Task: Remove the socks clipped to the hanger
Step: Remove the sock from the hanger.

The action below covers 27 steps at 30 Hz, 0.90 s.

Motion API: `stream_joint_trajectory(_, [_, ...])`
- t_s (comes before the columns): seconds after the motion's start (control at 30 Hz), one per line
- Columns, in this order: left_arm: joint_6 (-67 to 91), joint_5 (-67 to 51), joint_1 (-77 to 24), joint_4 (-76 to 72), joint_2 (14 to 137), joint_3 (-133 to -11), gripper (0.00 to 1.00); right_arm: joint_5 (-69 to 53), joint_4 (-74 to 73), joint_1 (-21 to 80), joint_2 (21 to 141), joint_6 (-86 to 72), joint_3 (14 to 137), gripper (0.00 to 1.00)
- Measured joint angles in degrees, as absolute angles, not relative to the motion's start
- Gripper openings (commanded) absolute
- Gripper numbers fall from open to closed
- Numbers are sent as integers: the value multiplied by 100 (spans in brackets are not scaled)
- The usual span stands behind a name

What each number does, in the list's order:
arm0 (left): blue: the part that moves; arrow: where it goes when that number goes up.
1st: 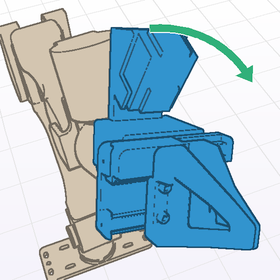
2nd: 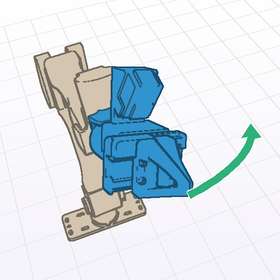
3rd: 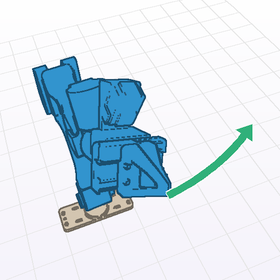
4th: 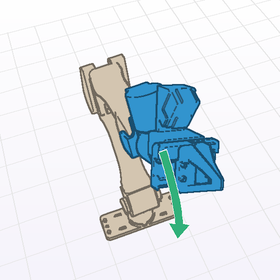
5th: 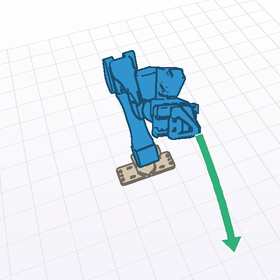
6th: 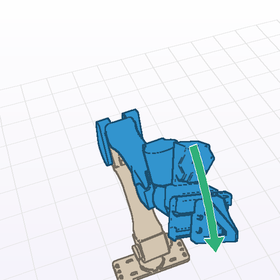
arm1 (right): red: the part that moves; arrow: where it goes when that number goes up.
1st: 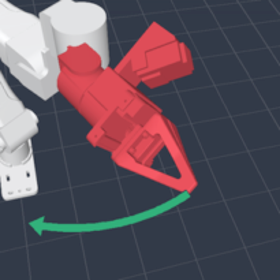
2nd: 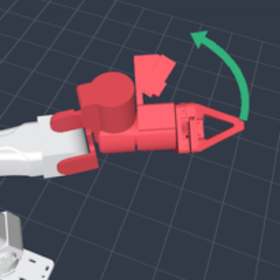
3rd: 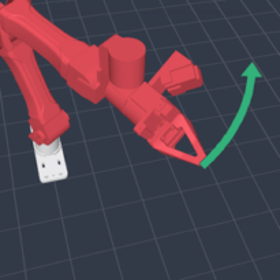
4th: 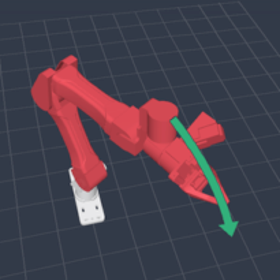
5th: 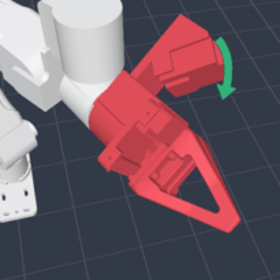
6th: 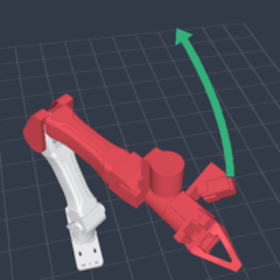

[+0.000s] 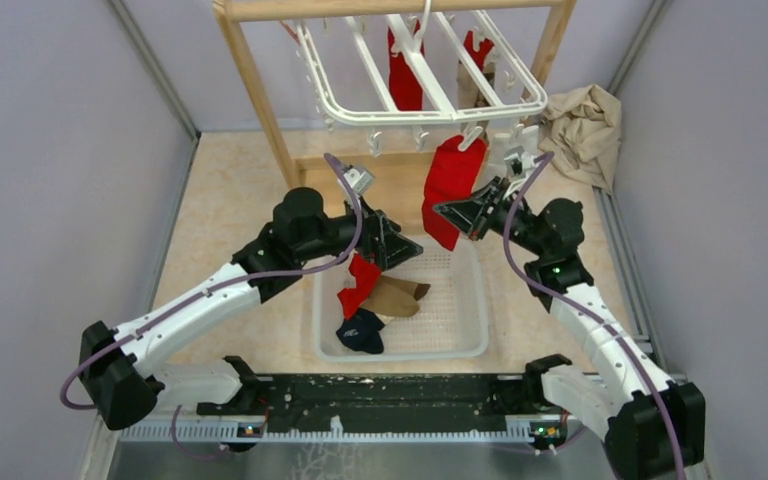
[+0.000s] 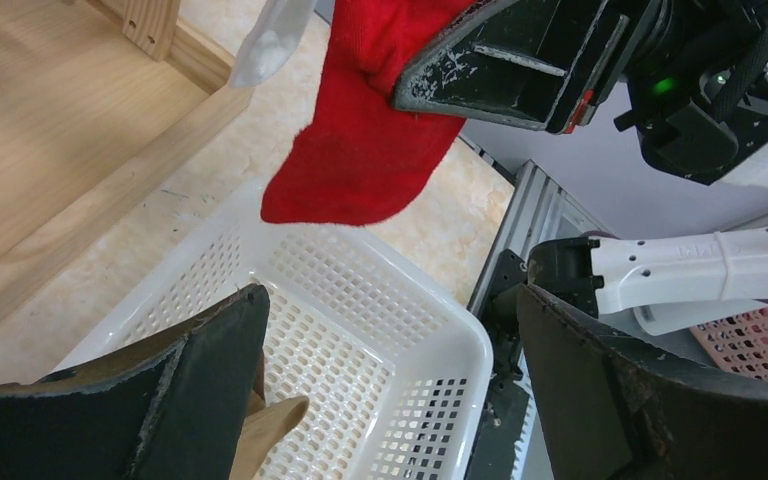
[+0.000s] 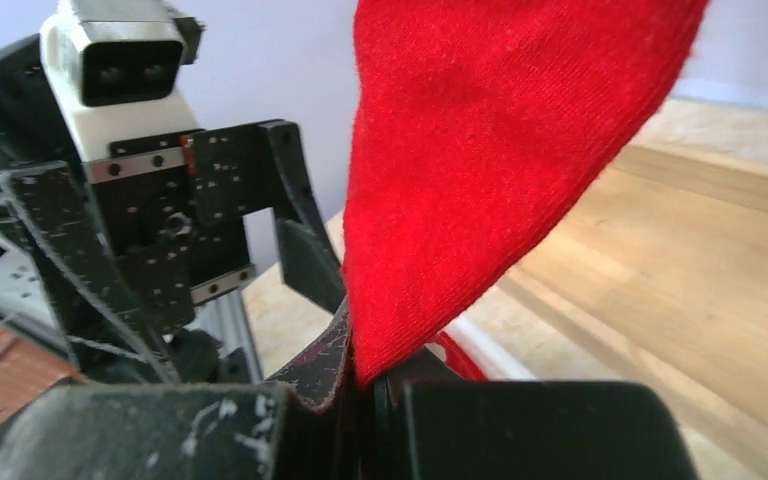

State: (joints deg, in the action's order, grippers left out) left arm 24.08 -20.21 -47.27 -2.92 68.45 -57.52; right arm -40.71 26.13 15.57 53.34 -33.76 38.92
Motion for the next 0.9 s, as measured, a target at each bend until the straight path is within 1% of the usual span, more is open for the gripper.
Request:
stream_joint_trajectory(0.2, [2327, -2021, -4700, -460, 6805, -5631, 99, -4847, 3037, 1557, 5671, -4062, 3951, 0])
stream_joint_trajectory(0.4, [2281, -2067, -4663, -423, 6637, -5822, 99, -5341, 3107, 1557, 5693, -4228, 3953, 0])
stream_joint_trajectory(0.53, [2244, -2167, -4650, -386, 6639, -6267, 99, -5389, 2895, 1557, 5684, -4115, 3957, 0])
stream_joint_trajectory(0.67, [2279, -2388, -4650, -456, 6643, -6676, 99, -5266, 2324, 1557, 5675, -3782, 4060, 0])
stream_joint_trajectory(0.9, [2443, -2665, -4650, -768, 6796, -6879, 99, -5024, 1715, 1557, 5618, -3312, 4139, 0])
